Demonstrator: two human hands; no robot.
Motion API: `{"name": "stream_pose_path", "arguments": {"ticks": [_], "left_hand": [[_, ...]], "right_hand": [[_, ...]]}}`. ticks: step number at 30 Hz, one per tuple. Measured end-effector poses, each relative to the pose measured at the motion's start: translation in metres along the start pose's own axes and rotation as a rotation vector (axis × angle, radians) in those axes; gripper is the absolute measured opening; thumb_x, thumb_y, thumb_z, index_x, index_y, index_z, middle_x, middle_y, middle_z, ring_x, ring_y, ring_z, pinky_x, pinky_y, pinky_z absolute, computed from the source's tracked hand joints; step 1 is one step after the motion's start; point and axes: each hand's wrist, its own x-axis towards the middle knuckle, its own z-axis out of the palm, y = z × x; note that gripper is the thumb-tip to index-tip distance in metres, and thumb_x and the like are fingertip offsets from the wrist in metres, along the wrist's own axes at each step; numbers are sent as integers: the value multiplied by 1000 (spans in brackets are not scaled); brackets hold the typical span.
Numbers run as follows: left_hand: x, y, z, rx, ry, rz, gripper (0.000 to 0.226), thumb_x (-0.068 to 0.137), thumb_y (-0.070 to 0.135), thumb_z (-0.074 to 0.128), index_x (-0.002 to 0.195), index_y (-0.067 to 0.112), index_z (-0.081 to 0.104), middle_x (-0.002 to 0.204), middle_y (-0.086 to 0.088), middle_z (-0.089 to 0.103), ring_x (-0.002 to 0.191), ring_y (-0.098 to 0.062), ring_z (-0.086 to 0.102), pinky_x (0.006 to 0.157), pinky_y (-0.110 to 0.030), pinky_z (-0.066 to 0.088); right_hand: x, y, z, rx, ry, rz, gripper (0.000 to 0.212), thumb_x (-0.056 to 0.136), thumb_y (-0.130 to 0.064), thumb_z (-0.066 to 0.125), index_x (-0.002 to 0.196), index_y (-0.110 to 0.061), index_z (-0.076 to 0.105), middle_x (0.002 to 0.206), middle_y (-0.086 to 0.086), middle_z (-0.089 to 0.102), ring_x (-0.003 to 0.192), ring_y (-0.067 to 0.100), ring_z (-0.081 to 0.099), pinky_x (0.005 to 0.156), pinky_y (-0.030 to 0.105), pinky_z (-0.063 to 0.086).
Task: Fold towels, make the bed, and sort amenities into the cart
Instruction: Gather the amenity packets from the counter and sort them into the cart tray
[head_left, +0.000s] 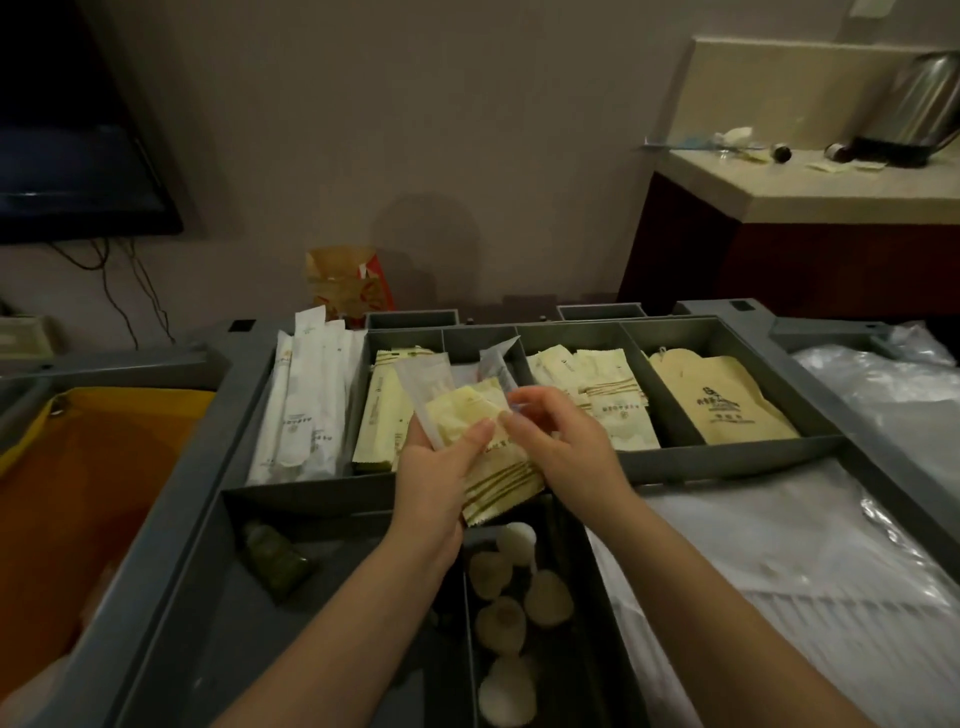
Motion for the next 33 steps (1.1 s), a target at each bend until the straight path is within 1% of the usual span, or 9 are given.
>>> {"name": "stream_pose_path", "arguments": {"ticks": [4, 10, 13, 19, 23, 27, 29, 31, 33], "left_hand": [[-3, 3, 0, -37, 6, -19, 39, 86, 15, 64, 123, 21, 55, 106, -9, 69, 92, -25, 70, 73, -44, 59], [-5, 5, 2, -119, -96, -37, 35, 85, 8, 62, 119, 16, 57, 106, -11, 70, 91, -24, 70, 66, -36, 59], [-3, 3, 1, -94, -86, -46, 27, 88, 2, 59, 109, 19, 59, 99, -7, 71, 86, -21, 71, 63, -35, 59], [4, 2, -5, -76, -20, -40, 29, 89, 0, 56, 111, 19, 58, 109, -6, 68, 103, -24, 64, 77, -44, 56], [5, 3, -8, -67, -6, -24, 30, 90, 1, 55, 112, 21, 58, 112, -5, 67, 104, -23, 63, 83, -47, 55], [7, 4, -9, -90, 21, -12, 29, 90, 0, 55, 109, 22, 58, 109, -5, 67, 100, -21, 65, 79, -44, 56], [8, 5, -10, -104, 40, -5, 29, 89, 1, 55, 109, 23, 58, 107, -4, 68, 97, -20, 66, 76, -42, 56], [10, 6, -11, -111, 64, 2, 27, 89, 2, 56, 105, 24, 59, 106, -3, 69, 96, -20, 67, 76, -42, 57], [12, 6, -13, -110, 78, 13, 26, 89, 3, 57, 103, 24, 60, 107, -4, 69, 97, -20, 67, 76, -42, 57]], "right_hand": [[-8, -1, 10, 108, -16, -41, 43, 81, -30, 72, 120, -26, 54, 106, -7, 65, 93, 7, 65, 75, 27, 58], [-9, 8, 8, 114, 139, -55, 23, 83, -21, 71, 99, -33, 60, 92, -11, 67, 84, -1, 65, 70, 21, 56], [-6, 13, 2, 117, 202, 7, 13, 84, -23, 70, 91, -30, 61, 89, -5, 68, 83, 7, 66, 71, 28, 58], [37, 20, -42, 162, 344, 158, 37, 87, -20, 67, 120, -21, 51, 103, -4, 64, 89, 14, 66, 77, 34, 58], [70, 36, -67, 45, 415, 182, 59, 88, -13, 65, 138, -25, 37, 110, -6, 51, 85, 10, 58, 69, 27, 53], [97, 59, -68, -160, 428, 196, 31, 91, -21, 63, 121, -20, 57, 117, 1, 60, 80, 9, 54, 62, 22, 44], [110, 66, -62, -192, 334, 222, 37, 93, -25, 59, 130, -21, 55, 124, 4, 59, 89, 12, 57, 68, 24, 47], [121, 70, -55, -374, 168, 231, 46, 97, -29, 52, 141, -27, 42, 143, 6, 45, 115, 20, 52, 90, 36, 48], [128, 72, -48, -753, 78, 226, 50, 98, -34, 49, 145, -37, 34, 157, 5, 20, 140, 29, 25, 110, 51, 27]]}}
